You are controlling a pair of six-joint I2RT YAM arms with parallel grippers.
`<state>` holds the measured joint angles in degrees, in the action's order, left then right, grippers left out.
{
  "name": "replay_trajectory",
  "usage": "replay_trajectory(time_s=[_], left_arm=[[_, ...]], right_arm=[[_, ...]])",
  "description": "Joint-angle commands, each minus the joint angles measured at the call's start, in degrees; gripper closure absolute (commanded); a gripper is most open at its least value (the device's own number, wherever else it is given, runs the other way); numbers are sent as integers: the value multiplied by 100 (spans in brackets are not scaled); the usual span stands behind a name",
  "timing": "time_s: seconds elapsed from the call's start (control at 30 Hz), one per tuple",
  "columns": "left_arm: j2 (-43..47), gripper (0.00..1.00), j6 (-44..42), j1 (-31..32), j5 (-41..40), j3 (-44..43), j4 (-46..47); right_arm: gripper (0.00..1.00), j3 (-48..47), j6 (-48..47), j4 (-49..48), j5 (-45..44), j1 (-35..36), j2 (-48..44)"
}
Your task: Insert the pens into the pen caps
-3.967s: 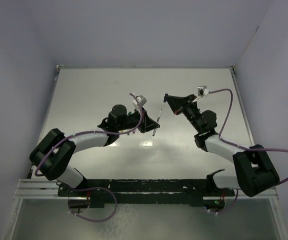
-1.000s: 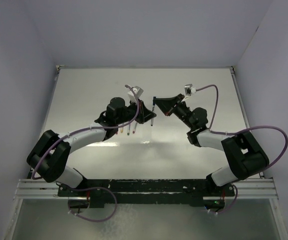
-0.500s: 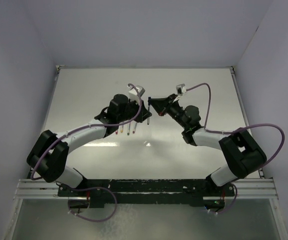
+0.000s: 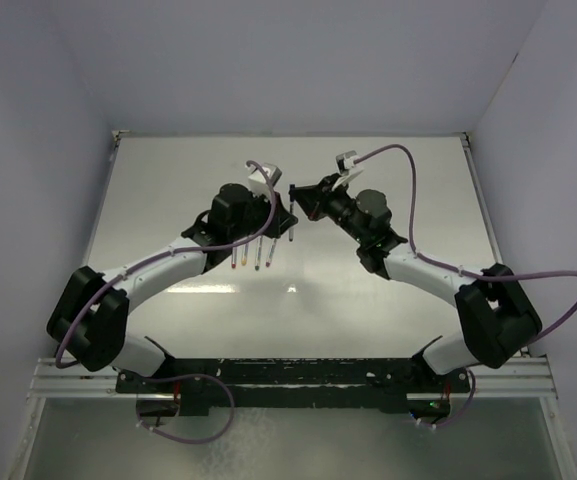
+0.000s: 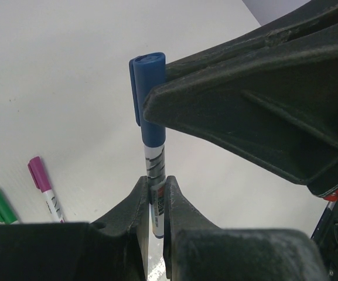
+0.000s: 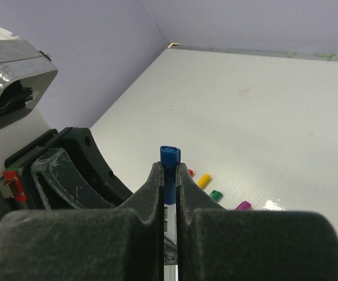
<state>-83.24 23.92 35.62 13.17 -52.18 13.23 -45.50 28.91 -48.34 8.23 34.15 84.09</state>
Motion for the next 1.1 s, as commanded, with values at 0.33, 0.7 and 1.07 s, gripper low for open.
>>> replay_trajectory(time_s=[0.33, 0.7, 1.07], left_arm=[[569, 100, -76, -38, -186, -148, 852], [513, 100, -109, -37, -398, -157, 541], [-335, 100, -89, -38, -526, -488, -179]], right_arm=[[100, -473, -149, 1791, -641, 59, 566], [100, -778, -1, 2476, -1108, 60, 788], [62, -592, -36, 2203, -1295, 57, 296]])
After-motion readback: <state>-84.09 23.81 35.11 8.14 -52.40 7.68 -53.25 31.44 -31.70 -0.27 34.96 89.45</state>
